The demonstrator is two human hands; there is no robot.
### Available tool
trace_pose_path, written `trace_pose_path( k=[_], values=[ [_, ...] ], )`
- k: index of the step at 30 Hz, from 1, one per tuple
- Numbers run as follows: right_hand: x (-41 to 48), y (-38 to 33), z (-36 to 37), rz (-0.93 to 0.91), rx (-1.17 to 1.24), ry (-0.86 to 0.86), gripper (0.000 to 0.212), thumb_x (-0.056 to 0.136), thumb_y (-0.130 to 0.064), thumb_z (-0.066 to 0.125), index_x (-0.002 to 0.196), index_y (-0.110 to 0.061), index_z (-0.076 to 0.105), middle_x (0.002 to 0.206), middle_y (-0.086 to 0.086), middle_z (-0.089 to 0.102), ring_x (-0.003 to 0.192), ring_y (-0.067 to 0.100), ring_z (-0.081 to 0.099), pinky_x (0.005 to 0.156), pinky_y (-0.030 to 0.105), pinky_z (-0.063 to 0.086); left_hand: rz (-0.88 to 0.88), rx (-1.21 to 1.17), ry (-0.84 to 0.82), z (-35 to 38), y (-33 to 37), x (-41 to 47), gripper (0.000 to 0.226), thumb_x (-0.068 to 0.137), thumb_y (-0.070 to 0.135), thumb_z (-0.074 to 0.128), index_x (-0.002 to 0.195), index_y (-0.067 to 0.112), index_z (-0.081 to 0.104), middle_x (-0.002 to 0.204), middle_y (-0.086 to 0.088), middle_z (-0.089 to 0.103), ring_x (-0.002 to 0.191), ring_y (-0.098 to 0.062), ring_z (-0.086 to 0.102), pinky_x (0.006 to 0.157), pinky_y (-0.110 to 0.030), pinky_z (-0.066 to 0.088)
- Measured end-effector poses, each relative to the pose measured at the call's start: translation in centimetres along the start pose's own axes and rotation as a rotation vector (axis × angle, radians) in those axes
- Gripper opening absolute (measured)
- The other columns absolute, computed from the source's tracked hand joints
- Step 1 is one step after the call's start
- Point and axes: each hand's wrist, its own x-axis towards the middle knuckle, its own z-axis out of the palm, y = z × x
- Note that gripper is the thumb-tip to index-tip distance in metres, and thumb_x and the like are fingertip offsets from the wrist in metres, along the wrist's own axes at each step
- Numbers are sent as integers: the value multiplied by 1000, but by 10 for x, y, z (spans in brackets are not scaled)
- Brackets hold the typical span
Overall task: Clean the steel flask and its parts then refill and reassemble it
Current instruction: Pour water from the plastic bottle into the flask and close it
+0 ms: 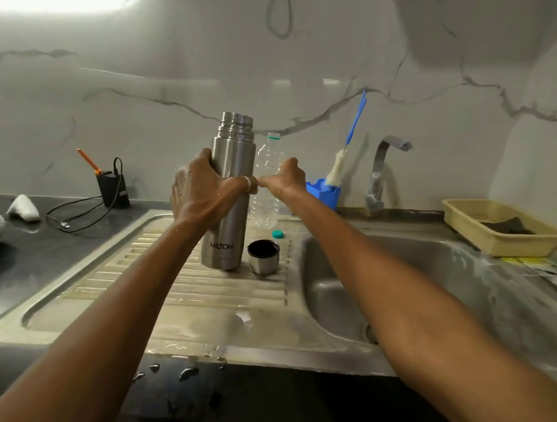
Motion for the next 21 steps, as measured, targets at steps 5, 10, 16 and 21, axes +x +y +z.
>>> trace_pose_path(
  k=[5, 10, 16, 21],
  values=[
    [19, 13, 37, -19, -58, -27, 89, 82, -37, 84, 145, -1, 33, 146, 18, 50, 130, 34, 54, 102, 37, 51, 31, -43, 28, 8, -24, 9, 53, 54, 59, 74, 89, 23, 56, 77, 6, 55, 69, -10, 51, 60, -26, 39],
    [29, 18, 59, -54, -125, -40, 89, 82, -33, 84, 145, 0, 31, 141, 19, 53, 124, 35, 59, 99, 37, 52, 5, -88, 18, 8, -45, 10, 56, 46, 63, 73, 82, 26, 50, 75, 5, 52, 65, -11, 47, 60, -29, 42],
    [31, 25, 70, -72, -179, -28, 82, 83, -33, 82, 140, -3, 33, 134, 18, 57, 117, 34, 62, 91, 36, 53, -11, -106, 46, 10, -54, 7, 73, 44, 66, 69, 97, 17, 61, 84, 0, 61, 79, -22, 60, 75, -48, 58],
    [29, 23, 66, 1, -134, -111, 106, 79, -34, 87, 152, -2, 18, 149, 20, 46, 132, 36, 52, 105, 38, 48, 4, -121, 20, 12, -51, 7, 69, 46, 67, 66, 94, 20, 57, 80, 5, 55, 72, -11, 51, 70, -37, 53]
  ],
)
